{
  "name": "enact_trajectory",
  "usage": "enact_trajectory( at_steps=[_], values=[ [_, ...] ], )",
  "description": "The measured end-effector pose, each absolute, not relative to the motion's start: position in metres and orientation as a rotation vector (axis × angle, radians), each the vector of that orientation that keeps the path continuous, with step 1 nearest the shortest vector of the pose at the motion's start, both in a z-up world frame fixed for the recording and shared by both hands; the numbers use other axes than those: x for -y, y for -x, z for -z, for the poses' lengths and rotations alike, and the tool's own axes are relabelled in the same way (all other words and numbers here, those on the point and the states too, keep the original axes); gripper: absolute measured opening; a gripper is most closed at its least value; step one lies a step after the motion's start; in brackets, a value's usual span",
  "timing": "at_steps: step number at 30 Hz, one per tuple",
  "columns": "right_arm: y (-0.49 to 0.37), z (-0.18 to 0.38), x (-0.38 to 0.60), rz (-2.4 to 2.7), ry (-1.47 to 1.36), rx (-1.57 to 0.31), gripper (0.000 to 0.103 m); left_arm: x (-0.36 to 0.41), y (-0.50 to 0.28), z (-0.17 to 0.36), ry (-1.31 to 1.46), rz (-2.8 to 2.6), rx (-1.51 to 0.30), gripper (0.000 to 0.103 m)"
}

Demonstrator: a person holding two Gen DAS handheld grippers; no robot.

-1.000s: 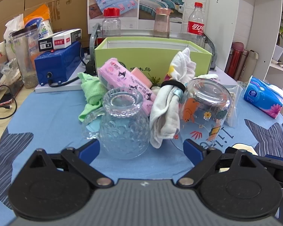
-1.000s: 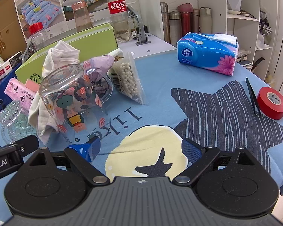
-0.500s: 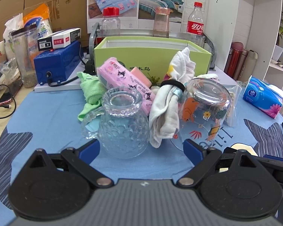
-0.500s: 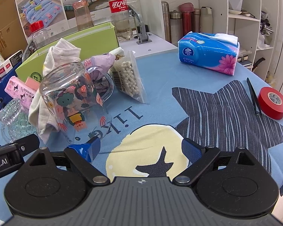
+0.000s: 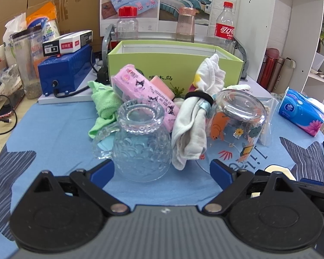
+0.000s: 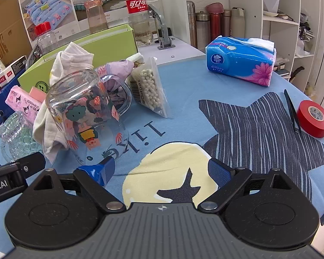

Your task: Organize soft objects

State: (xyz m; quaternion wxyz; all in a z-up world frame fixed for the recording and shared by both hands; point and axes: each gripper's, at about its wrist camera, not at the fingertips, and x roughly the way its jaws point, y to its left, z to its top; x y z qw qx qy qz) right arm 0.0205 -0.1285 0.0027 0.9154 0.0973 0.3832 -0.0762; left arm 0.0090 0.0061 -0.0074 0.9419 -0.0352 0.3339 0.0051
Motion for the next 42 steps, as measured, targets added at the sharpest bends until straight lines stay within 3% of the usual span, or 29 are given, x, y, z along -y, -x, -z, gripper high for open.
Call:
enact_trajectory(
  at_steps=[10,18,23,29,38,42],
  values=[
    [-0.020,-0.020,0.137,0.120,-0.201,-0.788,0.080,-0.053,-0.010,-0.032,0.018,-0.031,-0.656,0.090],
    [-0.028,-0.052,0.171,0.164,-0.210,-0.710,0.080,-0.107,-0.091,-0.066,0.114,0.002,-0.688,0.090],
    [-0.052,-0.060,0.185,0.154,-0.261,-0.672,0.080,-0.086,-0.154,-0.054,0.088,0.095,-0.794,0.090],
    [-0.073,-0.039,0.189,0.164,-0.261,-0.750,0.080,-0.052,-0.189,-0.027,-0.119,0.216,-0.903,0.090],
    [-0.088,-0.047,0.194,0.160,-0.256,-0.747,0.080,-0.147,-0.176,0.002,-0.051,-0.010,-0.981,0.091],
    [-0.102,-0.059,0.186,0.125,-0.214,-0.722,0.080,-0.192,-0.155,0.004,0.163,0.002,-0.978,0.091]
  ],
)
